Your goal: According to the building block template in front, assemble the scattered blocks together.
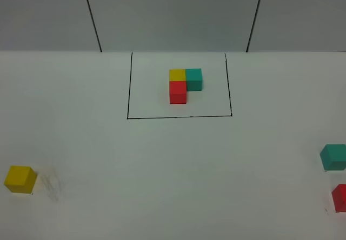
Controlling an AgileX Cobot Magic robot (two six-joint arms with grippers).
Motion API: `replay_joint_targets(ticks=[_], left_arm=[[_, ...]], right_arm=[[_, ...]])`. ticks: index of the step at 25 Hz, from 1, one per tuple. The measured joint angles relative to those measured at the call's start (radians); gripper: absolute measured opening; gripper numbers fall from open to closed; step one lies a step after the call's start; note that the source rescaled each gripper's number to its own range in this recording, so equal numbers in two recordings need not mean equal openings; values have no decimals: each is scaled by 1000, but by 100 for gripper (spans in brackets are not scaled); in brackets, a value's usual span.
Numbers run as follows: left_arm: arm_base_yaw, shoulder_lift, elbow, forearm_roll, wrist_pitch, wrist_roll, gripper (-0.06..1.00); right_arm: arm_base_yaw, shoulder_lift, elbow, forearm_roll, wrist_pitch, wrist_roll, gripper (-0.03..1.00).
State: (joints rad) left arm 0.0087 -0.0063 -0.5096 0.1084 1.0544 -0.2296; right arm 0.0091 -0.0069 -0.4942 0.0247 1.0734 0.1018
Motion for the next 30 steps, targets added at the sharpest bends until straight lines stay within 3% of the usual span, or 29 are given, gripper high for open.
replay_joint_targets(ticks=[25, 30], left_arm=[[0, 0, 0, 0, 0, 0, 57], [0, 55, -22, 1, -40, 62, 57]], right_arm=[[0, 0, 0, 0, 0, 0, 79], [0, 0, 0, 0, 0, 0, 78]])
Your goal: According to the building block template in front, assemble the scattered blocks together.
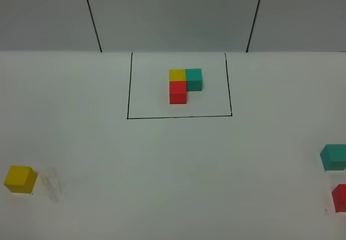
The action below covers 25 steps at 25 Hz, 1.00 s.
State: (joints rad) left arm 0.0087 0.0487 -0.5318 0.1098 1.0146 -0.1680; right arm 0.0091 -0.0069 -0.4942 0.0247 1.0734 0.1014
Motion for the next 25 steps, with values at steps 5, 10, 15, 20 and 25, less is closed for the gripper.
replay_joint_targets(ticks=[5, 10, 15, 20, 25], left_arm=[[0, 207, -72, 0, -89, 12, 57], [0, 505, -176, 0, -120, 12, 57], [0, 786, -253, 3, -175, 14, 57], [0, 1010, -260, 3, -220, 19, 57], [0, 1170, -260, 3, -288, 26, 57]], right_arm=[[0, 0, 0, 0, 0, 0, 77], [0, 0, 0, 0, 0, 0, 77], [0, 0, 0, 0, 0, 0, 77], [0, 0, 0, 0, 0, 0, 77], [0, 0, 0, 0, 0, 0, 77]])
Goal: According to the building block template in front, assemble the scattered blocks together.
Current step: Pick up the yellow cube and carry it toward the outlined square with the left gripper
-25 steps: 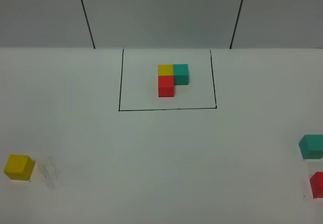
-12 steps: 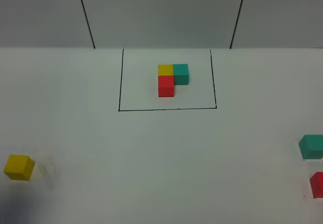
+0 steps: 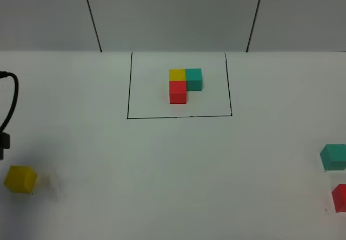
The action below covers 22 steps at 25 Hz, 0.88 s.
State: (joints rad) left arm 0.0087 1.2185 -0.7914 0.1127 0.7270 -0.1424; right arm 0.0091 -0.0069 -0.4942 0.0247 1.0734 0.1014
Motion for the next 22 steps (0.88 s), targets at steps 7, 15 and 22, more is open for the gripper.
replay_joint_targets(ticks=[7, 15, 22], left_arm=[[0, 147, 0, -2, -61, 20, 57], [0, 270, 0, -3, -97, 23, 57], [0, 343, 0, -3, -140, 23, 57]], right_arm=[[0, 0, 0, 0, 0, 0, 77], [0, 0, 0, 0, 0, 0, 77], [0, 0, 0, 0, 0, 0, 77]])
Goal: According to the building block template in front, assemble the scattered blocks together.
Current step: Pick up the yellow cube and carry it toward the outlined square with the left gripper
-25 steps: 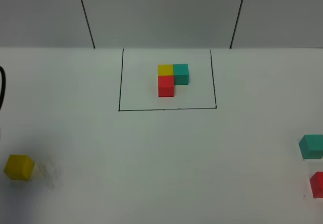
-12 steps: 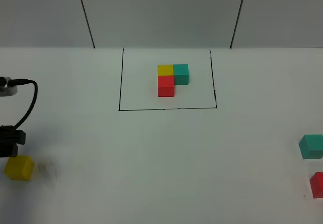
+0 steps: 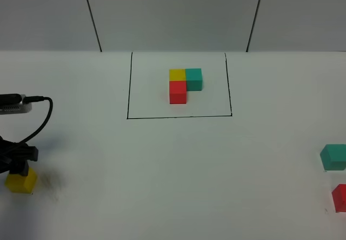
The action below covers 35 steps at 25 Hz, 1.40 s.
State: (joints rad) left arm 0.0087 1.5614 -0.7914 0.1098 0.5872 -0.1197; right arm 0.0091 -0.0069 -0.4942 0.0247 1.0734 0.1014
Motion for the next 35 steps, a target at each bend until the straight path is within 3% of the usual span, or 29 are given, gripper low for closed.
replay_joint_targets(ticks=[19, 35], left_arm=[[0, 105, -1, 0, -102, 0, 57], [0, 194, -1, 0, -124, 0, 57]], right_arm=[[0, 0, 0, 0, 0, 0, 77], [0, 0, 0, 0, 0, 0, 76]])
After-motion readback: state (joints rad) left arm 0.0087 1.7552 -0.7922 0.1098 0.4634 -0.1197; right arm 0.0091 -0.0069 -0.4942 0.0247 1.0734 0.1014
